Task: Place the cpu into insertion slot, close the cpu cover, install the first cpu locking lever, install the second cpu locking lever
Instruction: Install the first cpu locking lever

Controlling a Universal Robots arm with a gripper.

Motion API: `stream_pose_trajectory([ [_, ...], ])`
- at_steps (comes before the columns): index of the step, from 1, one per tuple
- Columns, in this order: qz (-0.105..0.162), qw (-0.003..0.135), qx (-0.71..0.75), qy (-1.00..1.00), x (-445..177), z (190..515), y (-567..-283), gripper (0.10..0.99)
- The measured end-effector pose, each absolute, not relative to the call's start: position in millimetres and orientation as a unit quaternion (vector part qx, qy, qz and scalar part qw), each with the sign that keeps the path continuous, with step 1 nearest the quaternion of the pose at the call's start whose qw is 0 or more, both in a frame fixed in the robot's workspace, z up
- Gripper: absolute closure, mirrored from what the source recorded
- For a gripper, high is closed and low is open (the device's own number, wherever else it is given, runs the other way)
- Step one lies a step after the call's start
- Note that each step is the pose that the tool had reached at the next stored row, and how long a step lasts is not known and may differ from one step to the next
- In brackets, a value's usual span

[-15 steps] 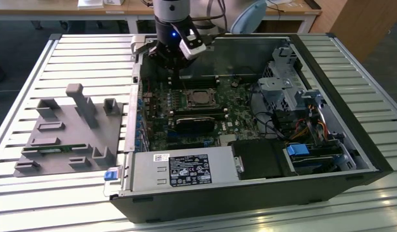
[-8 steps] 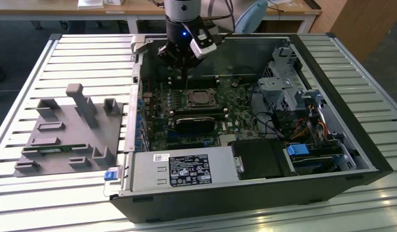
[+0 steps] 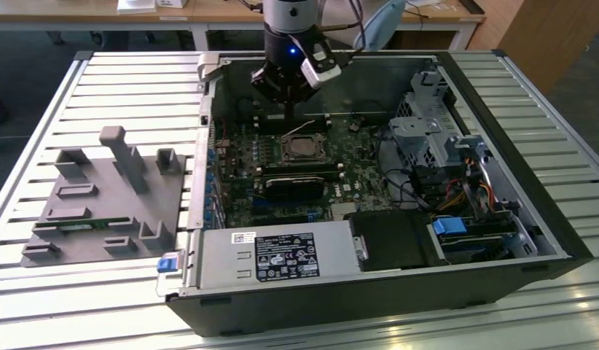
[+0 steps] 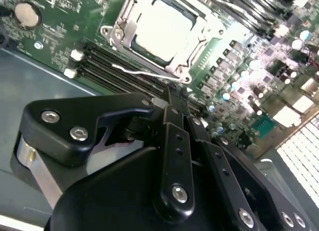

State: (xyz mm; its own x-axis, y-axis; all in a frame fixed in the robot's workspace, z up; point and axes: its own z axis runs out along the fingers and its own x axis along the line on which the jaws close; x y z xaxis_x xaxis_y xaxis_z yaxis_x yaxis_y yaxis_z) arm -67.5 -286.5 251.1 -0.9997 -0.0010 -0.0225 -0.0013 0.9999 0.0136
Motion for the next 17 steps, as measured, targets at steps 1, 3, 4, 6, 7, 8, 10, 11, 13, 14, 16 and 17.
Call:
stream_pose_trajectory([
  [1, 0.008, 0.011, -0.001, 1.0, -67.5, 251.1, -286.6, 0.98],
  [3, 0.023, 0.011, 0.0, 1.0, -67.5, 250.5, -286.5, 0.98],
  [4, 0.032, 0.011, 0.0, 0.999, -67.5, 250.4, -286.5, 0.98],
  [6, 0.04, 0.011, 0.0, 0.999, -67.0, 248.9, -286.4, 0.98],
  [7, 0.04, 0.011, 0.0, 0.999, -66.2, 248.0, -286.4, 0.98],
  [8, 0.04, 0.011, 0.0, 0.999, -65.3, 247.2, -286.5, 0.98],
  [10, 0.04, 0.011, -0.003, 0.999, -62.5, 245.1, -286.5, 0.98],
  [11, 0.04, 0.011, -0.003, 0.999, -60.4, 243.6, -286.5, 0.98],
  [13, 0.04, 0.011, -0.004, 0.999, -56.5, 241.1, -286.5, 0.98],
  [14, 0.04, 0.011, -0.004, 0.999, -55.5, 239.9, -286.5, 0.98],
  [16, 0.04, 0.011, -0.004, 0.999, -54.5, 237.2, -286.5, 0.98],
  [17, 0.04, 0.011, -0.004, 0.999, -54.0, 235.8, -286.4, 0.98],
])
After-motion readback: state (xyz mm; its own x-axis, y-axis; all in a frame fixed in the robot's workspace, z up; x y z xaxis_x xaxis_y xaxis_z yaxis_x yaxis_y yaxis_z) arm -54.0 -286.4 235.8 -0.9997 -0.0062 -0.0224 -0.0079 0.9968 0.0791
